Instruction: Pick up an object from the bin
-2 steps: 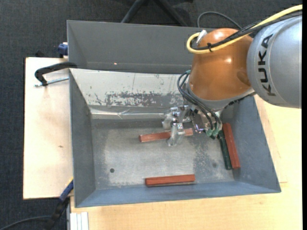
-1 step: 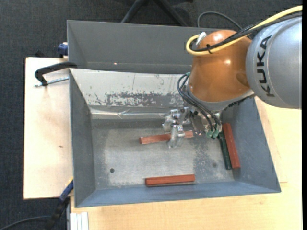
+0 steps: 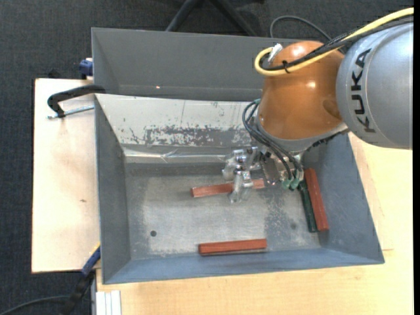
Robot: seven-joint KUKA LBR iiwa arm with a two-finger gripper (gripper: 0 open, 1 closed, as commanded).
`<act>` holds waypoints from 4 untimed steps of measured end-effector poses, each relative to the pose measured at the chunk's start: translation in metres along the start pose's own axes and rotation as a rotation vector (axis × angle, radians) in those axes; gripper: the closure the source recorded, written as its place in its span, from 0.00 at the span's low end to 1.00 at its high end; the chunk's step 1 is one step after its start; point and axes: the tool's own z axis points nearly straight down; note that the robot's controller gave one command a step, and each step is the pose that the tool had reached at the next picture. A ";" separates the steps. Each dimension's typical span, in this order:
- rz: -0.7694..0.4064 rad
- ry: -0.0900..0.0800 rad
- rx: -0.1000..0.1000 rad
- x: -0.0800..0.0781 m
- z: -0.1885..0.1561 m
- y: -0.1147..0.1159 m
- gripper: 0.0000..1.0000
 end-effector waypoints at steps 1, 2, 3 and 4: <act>0.000 0.000 0.000 0.000 0.000 0.000 1.00; 0.000 0.000 0.000 0.000 0.000 0.000 1.00; 0.000 0.000 0.000 0.000 0.000 0.000 1.00; 0.000 0.000 0.000 0.000 0.000 0.000 1.00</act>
Offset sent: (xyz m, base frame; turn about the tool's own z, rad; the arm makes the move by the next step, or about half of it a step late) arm 0.0000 0.0000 0.0000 0.0000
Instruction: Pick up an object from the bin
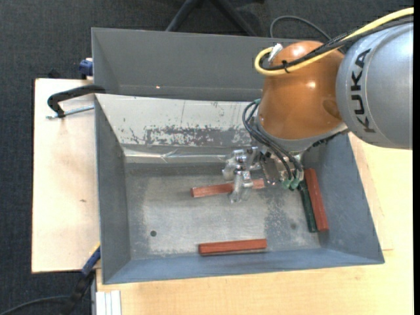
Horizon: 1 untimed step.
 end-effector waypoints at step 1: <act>0.000 0.000 0.000 0.000 0.000 0.000 1.00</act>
Offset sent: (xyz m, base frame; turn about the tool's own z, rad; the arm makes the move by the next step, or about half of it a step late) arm 0.0000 0.0000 0.0000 0.0000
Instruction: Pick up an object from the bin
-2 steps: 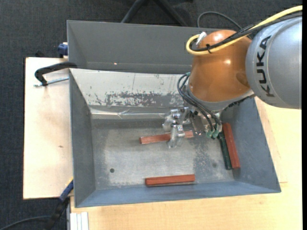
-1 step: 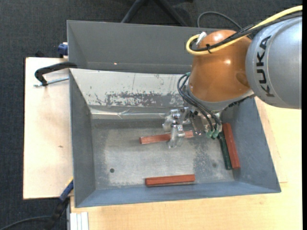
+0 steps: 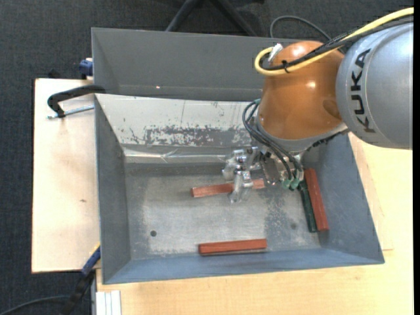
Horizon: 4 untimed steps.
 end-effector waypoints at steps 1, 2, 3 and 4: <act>0.000 0.000 0.000 0.000 0.000 0.000 0.00; -0.421 0.008 -0.001 -0.023 0.146 -0.037 0.00; -0.421 0.003 -0.001 -0.025 0.143 -0.037 1.00; -0.453 -0.009 0.001 -0.023 0.060 -0.001 1.00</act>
Offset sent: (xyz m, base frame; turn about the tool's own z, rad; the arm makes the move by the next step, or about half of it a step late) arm 0.0000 0.0000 0.0000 0.0000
